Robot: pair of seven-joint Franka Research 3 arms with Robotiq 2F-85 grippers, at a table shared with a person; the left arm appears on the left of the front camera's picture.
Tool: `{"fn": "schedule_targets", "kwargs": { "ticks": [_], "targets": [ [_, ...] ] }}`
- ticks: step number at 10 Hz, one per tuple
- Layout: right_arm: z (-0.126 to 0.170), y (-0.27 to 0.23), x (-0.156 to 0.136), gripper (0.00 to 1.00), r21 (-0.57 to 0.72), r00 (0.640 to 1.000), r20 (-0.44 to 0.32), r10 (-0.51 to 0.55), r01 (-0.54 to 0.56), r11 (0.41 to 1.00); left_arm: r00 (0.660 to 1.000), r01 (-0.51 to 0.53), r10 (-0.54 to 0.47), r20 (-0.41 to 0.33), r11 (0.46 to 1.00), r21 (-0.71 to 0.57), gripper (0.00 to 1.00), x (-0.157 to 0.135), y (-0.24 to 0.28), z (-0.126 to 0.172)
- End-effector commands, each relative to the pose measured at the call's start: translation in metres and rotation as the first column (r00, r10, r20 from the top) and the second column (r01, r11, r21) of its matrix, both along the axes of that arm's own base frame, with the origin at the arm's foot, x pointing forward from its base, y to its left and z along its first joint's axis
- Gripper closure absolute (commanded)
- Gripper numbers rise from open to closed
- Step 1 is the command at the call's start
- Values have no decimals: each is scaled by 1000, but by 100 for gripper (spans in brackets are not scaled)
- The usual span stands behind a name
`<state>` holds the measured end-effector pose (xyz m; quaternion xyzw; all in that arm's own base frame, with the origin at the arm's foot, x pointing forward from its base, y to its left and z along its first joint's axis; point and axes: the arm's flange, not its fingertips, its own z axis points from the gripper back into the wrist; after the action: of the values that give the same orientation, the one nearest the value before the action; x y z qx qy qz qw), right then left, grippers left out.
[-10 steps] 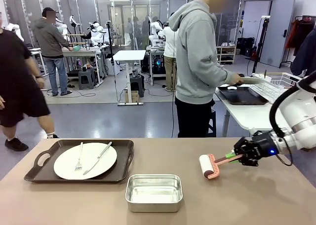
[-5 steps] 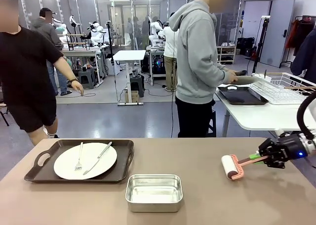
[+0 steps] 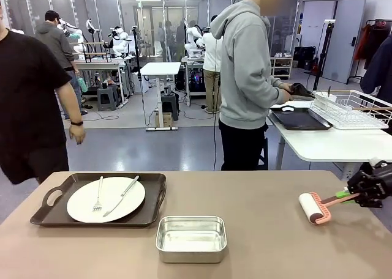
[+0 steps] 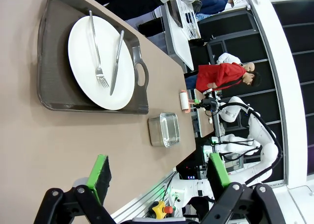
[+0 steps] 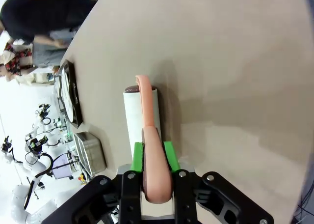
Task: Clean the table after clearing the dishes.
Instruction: When the left (or right) Handle tray is removed, use the left hand (or right hand) to clean the left (or right) side of the table with the Lint Roller.
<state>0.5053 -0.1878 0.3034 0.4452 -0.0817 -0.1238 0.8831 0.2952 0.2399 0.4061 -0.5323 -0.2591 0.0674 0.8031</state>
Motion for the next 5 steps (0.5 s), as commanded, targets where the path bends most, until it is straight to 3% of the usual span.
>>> {"fn": "schedule_targets", "kwargs": {
  "ticks": [1,5],
  "targets": [
    [-23,-24,0,79,-216,993,-37,-112,101,971,1000,6,-6,7,1000,-3,0,-2,1,3],
    [16,-22,-22,79,-322,995,1,-100,95,942,1000,6,-6,7,1000,-3,0,-2,1,3]
  ]
}}
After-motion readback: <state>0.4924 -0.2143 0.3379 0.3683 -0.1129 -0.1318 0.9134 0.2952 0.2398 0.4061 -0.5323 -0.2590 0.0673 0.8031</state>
